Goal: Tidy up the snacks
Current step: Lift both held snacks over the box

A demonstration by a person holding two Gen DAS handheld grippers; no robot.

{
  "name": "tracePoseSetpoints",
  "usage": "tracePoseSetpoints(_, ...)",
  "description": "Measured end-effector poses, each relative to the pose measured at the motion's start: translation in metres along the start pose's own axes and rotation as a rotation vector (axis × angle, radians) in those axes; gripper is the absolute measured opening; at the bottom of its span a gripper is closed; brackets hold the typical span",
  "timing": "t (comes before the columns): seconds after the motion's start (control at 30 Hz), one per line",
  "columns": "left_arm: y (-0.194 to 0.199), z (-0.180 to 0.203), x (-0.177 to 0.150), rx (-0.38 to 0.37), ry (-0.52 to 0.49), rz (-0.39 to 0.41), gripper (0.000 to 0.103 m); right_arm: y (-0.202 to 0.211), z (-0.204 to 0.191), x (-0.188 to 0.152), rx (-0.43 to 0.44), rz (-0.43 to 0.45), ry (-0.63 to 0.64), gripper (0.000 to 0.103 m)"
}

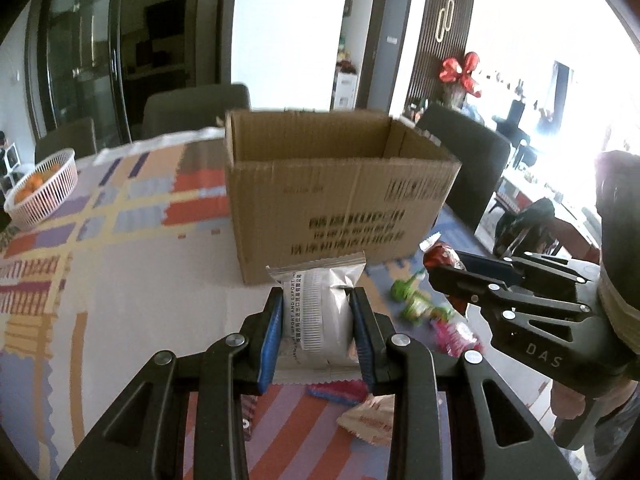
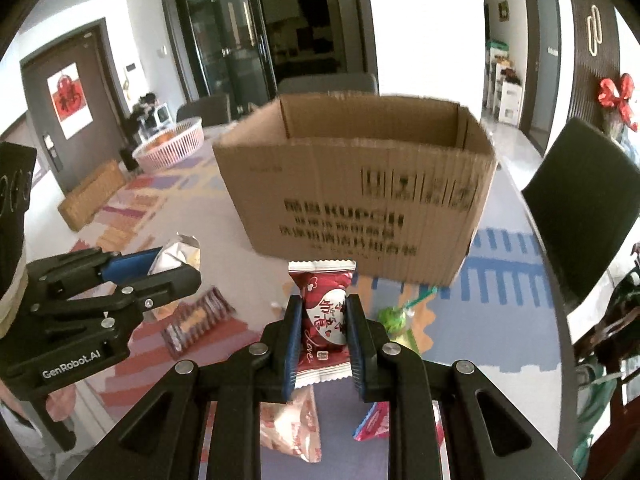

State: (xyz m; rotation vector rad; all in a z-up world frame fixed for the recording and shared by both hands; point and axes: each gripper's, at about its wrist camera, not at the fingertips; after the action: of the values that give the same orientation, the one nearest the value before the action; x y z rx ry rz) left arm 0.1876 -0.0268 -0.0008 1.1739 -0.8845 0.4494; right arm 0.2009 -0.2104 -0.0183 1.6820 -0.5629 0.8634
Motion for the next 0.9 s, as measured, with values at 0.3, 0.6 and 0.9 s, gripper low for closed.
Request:
tracePoseSetpoints(0.3,0.024,0.008,0.041,0.006,-0.015,0.117,0.033,0.032,-0.001,0.038,-0.005,0.125,0.004,0.022)
tracePoseSetpoints(0.6,0.031,0.010,0.074,0.011,-0.029,0.183,0.033,0.047,0.001,0.070,-0.006,0.210,0.006,0.022)
tracePoseSetpoints(0.9,0.014,0.005,0.104,0.020,-0.042,0.192,0.033,0.045,0.009,0.100,-0.016,0.244,0.004,0.022)
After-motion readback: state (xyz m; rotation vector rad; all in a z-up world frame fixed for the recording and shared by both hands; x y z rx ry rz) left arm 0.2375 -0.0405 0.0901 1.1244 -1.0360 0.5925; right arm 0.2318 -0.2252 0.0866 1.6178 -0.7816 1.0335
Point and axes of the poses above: each gripper's, at about its wrist camera, not at the fingertips, and y roughly against the way its jaws point, z to its right, x to its top, and after that the axes turned 6 degrees about z, right-handed
